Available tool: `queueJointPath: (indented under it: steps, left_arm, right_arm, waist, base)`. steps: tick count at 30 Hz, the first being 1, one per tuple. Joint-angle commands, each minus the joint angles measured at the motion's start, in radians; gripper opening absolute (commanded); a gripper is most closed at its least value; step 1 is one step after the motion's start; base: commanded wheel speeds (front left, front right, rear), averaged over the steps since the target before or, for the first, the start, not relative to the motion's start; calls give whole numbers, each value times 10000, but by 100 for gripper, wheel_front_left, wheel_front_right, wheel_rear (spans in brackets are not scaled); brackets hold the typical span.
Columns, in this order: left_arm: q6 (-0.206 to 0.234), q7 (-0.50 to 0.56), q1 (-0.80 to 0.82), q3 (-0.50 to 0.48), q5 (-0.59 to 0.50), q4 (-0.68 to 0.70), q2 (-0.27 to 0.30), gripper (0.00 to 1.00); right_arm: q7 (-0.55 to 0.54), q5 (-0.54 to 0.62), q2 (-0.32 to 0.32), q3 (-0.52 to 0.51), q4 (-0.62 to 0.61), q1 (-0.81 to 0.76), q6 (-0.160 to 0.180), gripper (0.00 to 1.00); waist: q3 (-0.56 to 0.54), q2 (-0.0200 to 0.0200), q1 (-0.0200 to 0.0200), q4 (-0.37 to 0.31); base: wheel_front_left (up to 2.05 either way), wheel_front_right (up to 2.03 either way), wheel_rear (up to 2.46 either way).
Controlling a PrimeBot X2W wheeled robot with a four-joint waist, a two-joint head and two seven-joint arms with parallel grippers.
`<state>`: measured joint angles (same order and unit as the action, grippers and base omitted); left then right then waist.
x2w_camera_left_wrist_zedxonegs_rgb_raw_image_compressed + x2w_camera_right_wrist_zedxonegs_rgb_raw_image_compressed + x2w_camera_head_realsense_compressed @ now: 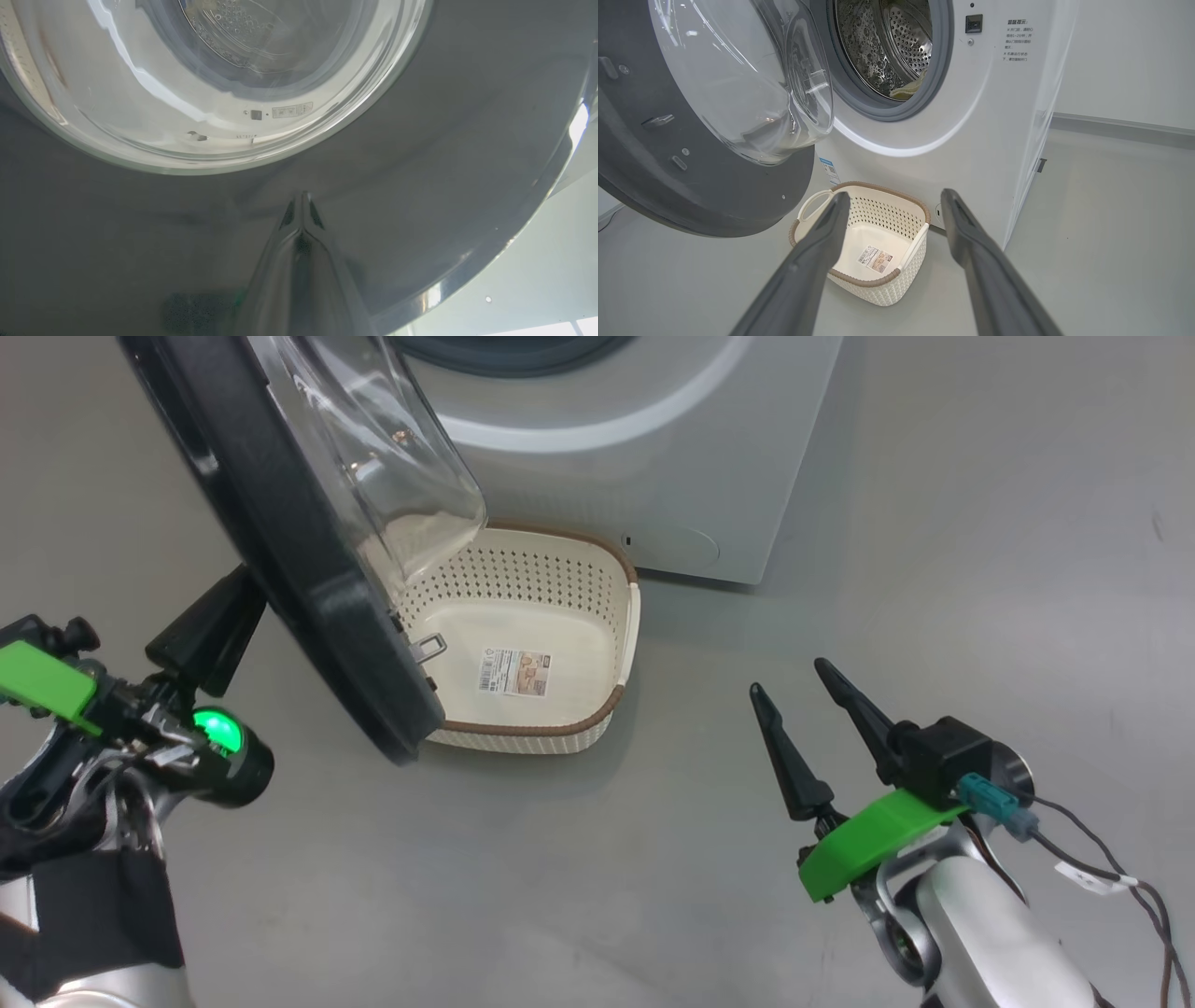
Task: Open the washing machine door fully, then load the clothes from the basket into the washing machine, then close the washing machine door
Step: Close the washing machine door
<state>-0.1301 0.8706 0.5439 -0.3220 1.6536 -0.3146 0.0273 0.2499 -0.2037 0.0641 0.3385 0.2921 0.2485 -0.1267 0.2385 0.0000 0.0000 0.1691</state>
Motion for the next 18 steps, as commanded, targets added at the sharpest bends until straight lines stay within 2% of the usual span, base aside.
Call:
queueJointPath:
  steps: [1,18]
  left_arm:
    - [-6,-141,435,-57,283,236,236,0]
    - [-6,-1774,474,1970,1288,8,230,0]
  right_arm:
    - [117,-58,-111,139,-373,-29,-40,100]
    - [118,-67,-134,106,-469,-53,-40,100]
  waist:
    - [6,0,0,-132]
    - [14,0,0,-823]
  base:
    - [0,0,0]
    - [0,0,0]
